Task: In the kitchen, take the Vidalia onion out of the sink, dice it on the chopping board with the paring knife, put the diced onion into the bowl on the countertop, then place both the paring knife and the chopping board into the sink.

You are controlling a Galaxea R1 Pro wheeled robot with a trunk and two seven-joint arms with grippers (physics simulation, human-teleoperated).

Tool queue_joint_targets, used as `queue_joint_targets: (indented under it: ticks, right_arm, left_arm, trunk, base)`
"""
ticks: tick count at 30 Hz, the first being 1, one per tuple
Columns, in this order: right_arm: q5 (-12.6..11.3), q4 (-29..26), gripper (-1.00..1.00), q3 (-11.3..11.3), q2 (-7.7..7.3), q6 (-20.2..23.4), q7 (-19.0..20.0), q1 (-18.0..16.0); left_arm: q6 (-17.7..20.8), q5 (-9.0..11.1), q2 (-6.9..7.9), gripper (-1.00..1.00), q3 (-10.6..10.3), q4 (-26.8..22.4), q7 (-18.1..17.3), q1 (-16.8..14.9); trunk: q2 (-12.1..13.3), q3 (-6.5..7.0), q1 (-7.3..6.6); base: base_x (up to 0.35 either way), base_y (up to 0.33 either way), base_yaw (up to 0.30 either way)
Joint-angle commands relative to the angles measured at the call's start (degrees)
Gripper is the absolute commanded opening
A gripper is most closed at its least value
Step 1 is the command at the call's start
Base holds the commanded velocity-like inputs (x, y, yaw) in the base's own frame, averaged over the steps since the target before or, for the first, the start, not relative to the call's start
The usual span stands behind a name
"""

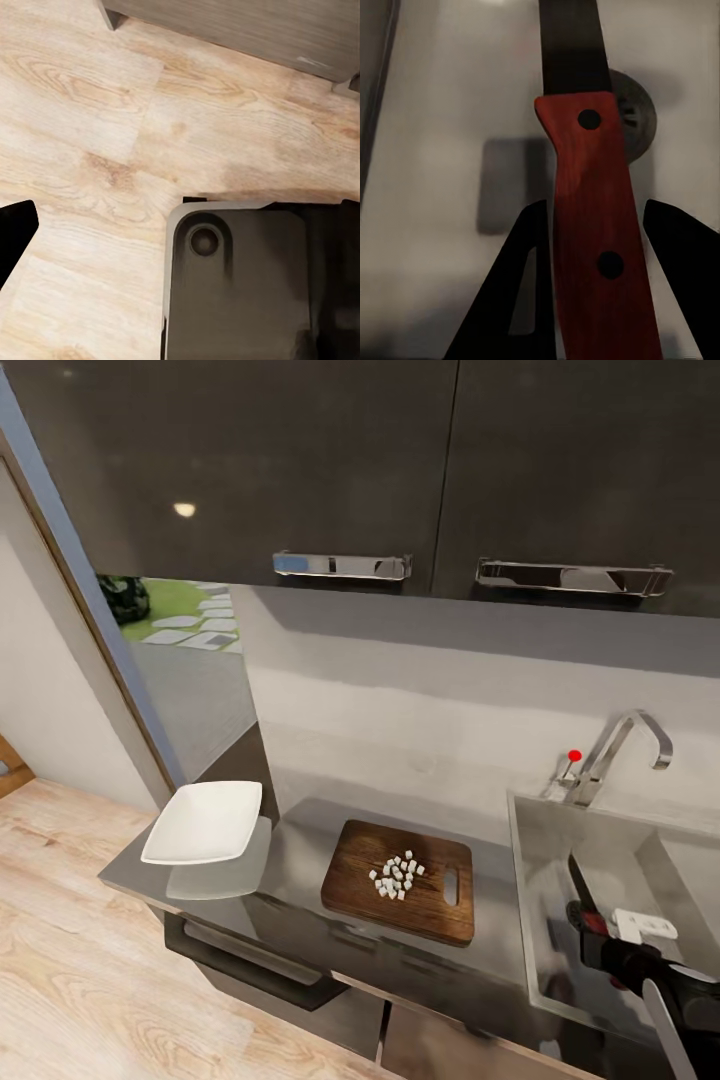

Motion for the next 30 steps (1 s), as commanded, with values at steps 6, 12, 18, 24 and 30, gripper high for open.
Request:
queue_joint_targets:
  ticks: [6,12,18,24,30]
  right_arm:
    - [-0.3,2.7,-1.0,0.0,0.0,0.2,0.1,-0.3]
    - [-0.3,4.6,-1.0,0.0,0.0,0.0,0.2,-1.1]
    - [-0.4,5.2,-1.0,0.0,0.06,-0.1,0.2,-1.2]
    - [-0.4,5.2,-1.0,0.1,0.19,-0.1,0.2,-1.2]
    - [-0.3,5.4,-1.0,0.3,1.42,-0.2,0.2,-1.2]
  left_arm:
    - [-0.1,0.6,0.1,1.0,-0.4,-0.1,0.5,0.0]
    - [-0.1,0.6,0.1,1.0,-0.4,-0.1,0.5,0.0]
    - [-0.1,0.5,0.02,1.0,-0.4,-0.1,0.5,0.0]
    - [-0.1,0.6,0.01,1.0,-0.4,0.0,0.5,0.0]
    - [-0.1,0.6,0.01,1.0,-0.4,0.0,0.5,0.0]
  trunk:
    - [-0.1,-0.1,0.04]
    - [-0.1,-0.1,0.04]
    - [-0.1,-0.1,0.04]
    - [-0.1,-0.1,0.04]
    - [-0.1,-0.1,0.04]
  base:
    - [0.0,0.0,0.0]
    - [0.0,0.0,0.0]
    - [0.026,0.0,0.0]
    - [0.175,-0.035,0.0]
    - [0.01,-0.002,0.0]
